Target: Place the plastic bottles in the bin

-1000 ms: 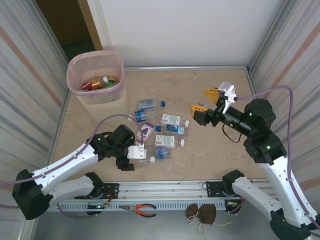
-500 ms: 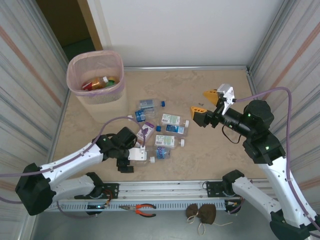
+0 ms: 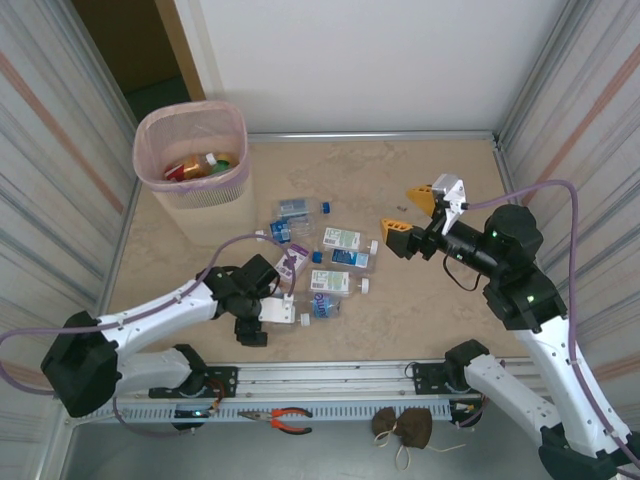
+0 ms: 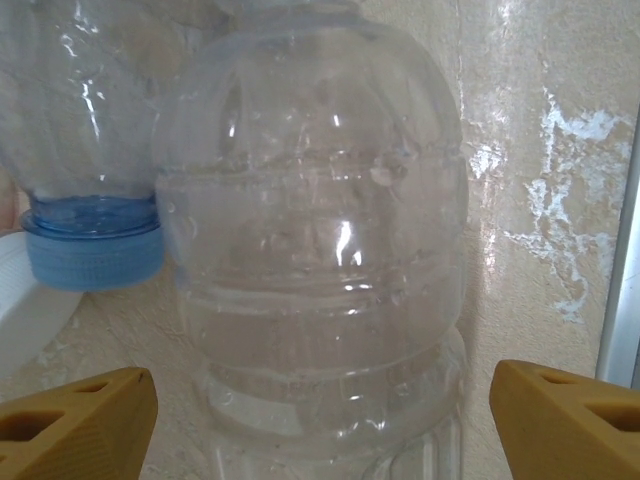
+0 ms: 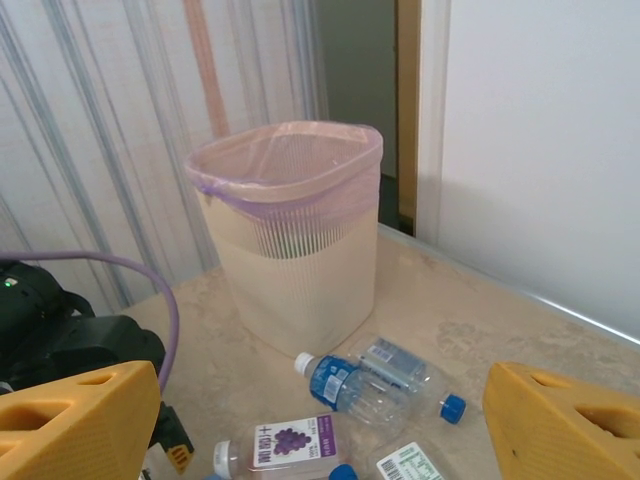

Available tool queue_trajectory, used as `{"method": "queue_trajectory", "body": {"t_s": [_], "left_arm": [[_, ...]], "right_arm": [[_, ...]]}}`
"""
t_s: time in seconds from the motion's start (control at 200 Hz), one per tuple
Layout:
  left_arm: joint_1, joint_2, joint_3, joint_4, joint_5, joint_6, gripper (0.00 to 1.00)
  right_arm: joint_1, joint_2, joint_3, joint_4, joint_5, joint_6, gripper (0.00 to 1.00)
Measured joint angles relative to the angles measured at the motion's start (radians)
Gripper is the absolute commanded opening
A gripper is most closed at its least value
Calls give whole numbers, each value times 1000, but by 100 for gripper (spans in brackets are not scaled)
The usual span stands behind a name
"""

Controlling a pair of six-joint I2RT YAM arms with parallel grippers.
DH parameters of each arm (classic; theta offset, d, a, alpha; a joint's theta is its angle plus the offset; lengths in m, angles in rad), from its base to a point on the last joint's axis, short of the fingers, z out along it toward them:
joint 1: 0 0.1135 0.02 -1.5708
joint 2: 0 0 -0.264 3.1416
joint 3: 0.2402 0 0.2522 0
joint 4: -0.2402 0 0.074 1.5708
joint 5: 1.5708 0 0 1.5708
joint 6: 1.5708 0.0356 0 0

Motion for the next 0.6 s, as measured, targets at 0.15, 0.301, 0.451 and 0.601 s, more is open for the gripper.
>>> {"method": "queue_trajectory", "body": {"t_s": [0.15,0.301,0.451,0.601], "left_arm": [[0,41,0,0,1,-1,84],[0,60,0,0,4,-1,83],[0,76,0,0,15,-1,76],[0,100,0,0,24,-1,71]], "right_arm": [[-6,-4,-11,13,-9,0,83],[-11,-19,-22,18,-23,0,83],[-13,-45,-34,24,-27,0,84],[-26,-70,-39,25,-27,0,84]]}}
